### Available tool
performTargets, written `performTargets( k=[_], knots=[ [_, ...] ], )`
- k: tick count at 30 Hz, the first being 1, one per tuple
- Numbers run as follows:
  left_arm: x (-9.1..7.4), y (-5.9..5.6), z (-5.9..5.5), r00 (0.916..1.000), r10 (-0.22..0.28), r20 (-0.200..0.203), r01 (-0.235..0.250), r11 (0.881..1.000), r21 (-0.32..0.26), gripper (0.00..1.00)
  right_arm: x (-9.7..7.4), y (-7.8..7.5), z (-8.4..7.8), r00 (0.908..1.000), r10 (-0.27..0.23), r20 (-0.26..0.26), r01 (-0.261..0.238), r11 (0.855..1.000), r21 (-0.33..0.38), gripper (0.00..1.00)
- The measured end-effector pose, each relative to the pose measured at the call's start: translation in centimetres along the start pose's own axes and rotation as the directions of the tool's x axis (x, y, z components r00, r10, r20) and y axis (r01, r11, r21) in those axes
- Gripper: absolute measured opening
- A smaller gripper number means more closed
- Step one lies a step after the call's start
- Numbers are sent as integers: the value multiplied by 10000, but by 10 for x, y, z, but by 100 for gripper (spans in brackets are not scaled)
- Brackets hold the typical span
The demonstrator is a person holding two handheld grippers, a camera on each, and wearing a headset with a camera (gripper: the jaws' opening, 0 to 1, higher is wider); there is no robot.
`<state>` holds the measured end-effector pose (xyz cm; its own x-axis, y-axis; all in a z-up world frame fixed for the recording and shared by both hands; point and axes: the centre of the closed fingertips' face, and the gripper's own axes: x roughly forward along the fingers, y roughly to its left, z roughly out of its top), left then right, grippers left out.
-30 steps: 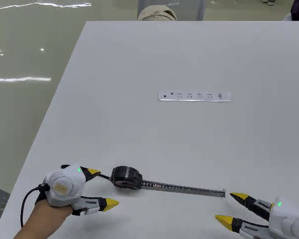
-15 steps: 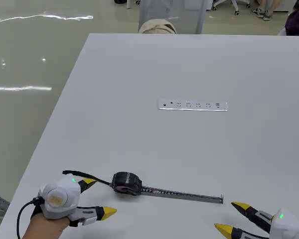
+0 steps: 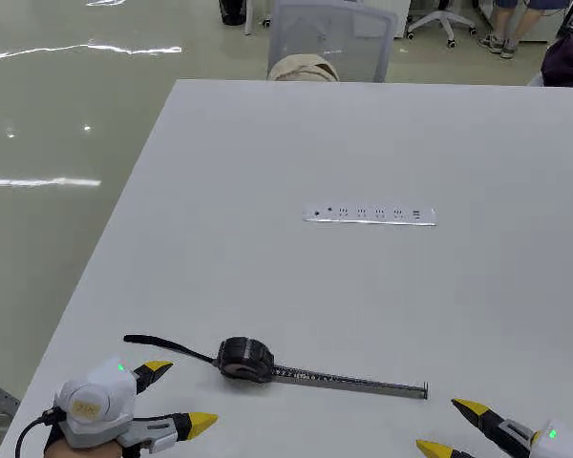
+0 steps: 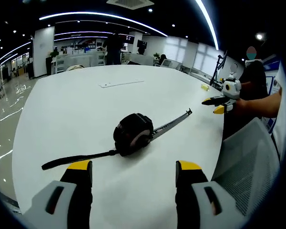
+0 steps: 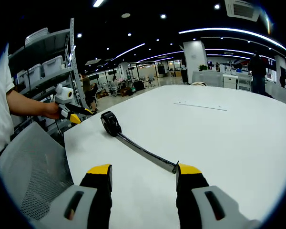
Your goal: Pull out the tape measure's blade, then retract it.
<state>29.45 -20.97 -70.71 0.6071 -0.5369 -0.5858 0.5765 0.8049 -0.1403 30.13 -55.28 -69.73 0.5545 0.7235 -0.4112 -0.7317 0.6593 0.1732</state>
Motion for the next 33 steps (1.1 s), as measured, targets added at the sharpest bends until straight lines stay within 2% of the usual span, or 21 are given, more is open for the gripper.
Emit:
performTargets(
  k=[2, 5, 14, 22, 26, 33],
  knots=[
    [-4, 3, 0, 9997, 216, 147, -214, 9997, -149, 69, -1, 1, 2, 9997, -91, 209, 86, 9997, 222, 54],
    [-7, 0, 0, 9990, 218, 394, -199, 9987, -466, 70, -4, 2, 1, 9992, -178, 366, 164, 9992, 360, 55],
    [-16, -6, -8, 9981, 395, 483, -363, 9973, -636, 69, -11, 13, 1, 9979, -357, 537, 338, 9988, 352, 56],
    [-21, -9, -15, 9949, 768, 646, -709, 9934, -898, 69, -14, 15, 4, 9929, -810, 872, 779, 9962, 388, 59],
    [-24, -12, -16, 9939, 830, 723, -752, 9916, -1054, 70, -14, 17, 1, 9931, -835, 824, 803, 9959, 409, 59],
    [-31, -14, -23, 9940, 892, 632, -821, 9909, -1069, 70, -15, 23, -6, 9918, -944, 857, 904, 9946, 501, 60]
  ],
)
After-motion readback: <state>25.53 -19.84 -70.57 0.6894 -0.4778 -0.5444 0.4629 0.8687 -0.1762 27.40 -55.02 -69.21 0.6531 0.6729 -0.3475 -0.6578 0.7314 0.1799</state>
